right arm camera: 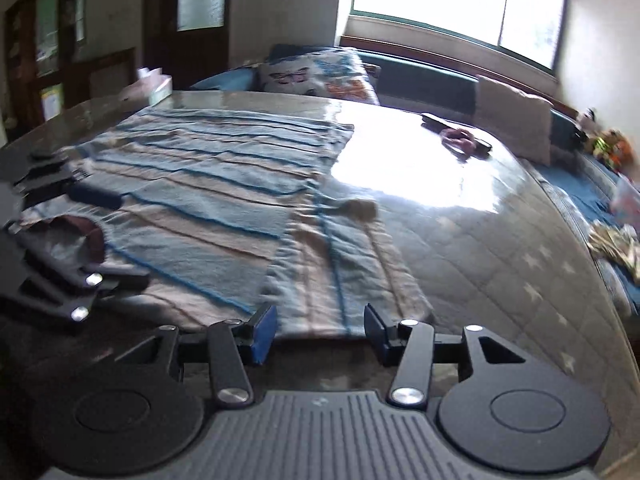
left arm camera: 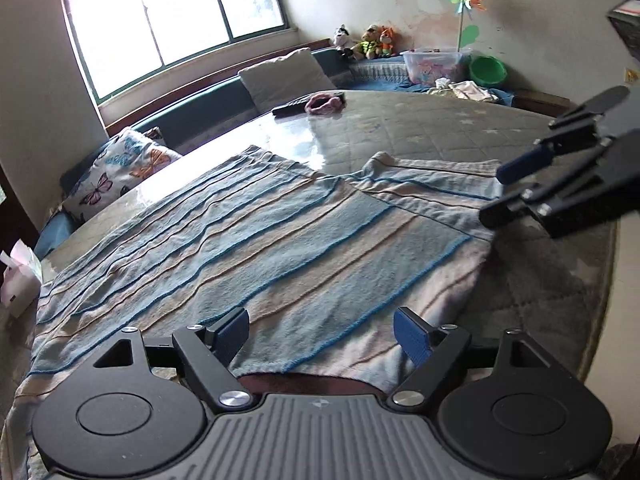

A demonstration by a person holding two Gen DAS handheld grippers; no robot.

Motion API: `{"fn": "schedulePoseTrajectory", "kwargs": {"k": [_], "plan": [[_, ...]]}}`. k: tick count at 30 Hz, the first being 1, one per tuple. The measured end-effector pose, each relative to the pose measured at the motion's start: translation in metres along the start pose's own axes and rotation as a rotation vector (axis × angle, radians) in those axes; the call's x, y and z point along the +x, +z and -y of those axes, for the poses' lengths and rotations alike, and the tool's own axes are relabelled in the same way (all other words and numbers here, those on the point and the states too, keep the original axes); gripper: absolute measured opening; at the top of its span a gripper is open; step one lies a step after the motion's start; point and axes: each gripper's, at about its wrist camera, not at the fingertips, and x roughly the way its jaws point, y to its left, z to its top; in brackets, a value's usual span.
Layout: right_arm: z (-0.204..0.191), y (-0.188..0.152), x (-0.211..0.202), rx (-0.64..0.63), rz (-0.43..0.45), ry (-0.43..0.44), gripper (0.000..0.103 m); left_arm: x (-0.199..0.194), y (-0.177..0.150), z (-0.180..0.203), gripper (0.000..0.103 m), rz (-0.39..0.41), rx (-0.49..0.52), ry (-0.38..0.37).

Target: Fold clothes

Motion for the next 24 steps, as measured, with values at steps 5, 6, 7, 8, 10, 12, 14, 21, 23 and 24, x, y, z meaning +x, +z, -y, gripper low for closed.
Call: {"fn": "schedulePoseTrajectory", "kwargs": {"k": [5, 6, 7, 8, 10, 12, 14, 21, 23, 24], "plan": [[0.023, -0.002, 0.003, 0.088, 0.009, -0.065, 0.049, 0.0, 0.005, 0.004, 0.082, 0.019, 0.01, 0.004], [0.028, -0.002, 0.004, 0.106, 0.01, -0.078, 0.049, 0.002, 0.005, 0.006, 0.082, 0.014, 0.014, -0.002], [0.033, -0.002, 0.005, 0.124, 0.012, -0.091, 0.049, 0.003, 0.005, 0.008, 0.082, 0.01, 0.022, -0.003], [0.037, -0.003, 0.006, 0.142, 0.011, -0.102, 0.048, 0.004, 0.005, 0.009, 0.082, 0.012, 0.027, -0.005], [0.045, -0.004, 0.009, 0.179, 0.003, -0.108, 0.048, 0.003, 0.007, 0.011, 0.082, 0.017, 0.032, -0.008], [0.051, -0.006, 0.012, 0.212, -0.006, -0.102, 0.044, 0.002, 0.01, 0.01, 0.082, 0.024, 0.027, -0.006], [0.054, -0.007, 0.014, 0.234, -0.01, -0.096, 0.037, 0.004, 0.014, 0.009, 0.082, 0.026, 0.016, 0.002], [0.053, -0.006, 0.007, 0.259, 0.021, -0.09, 0.004, 0.016, 0.026, 0.008, 0.082, 0.015, -0.019, -0.005], [0.052, -0.002, 0.0, 0.261, 0.046, -0.088, 0.004, 0.02, 0.029, 0.009, 0.082, 0.013, -0.023, -0.013], [0.051, 0.001, -0.005, 0.258, 0.062, -0.084, 0.004, 0.022, 0.031, 0.01, 0.082, 0.013, -0.024, -0.02]]}}
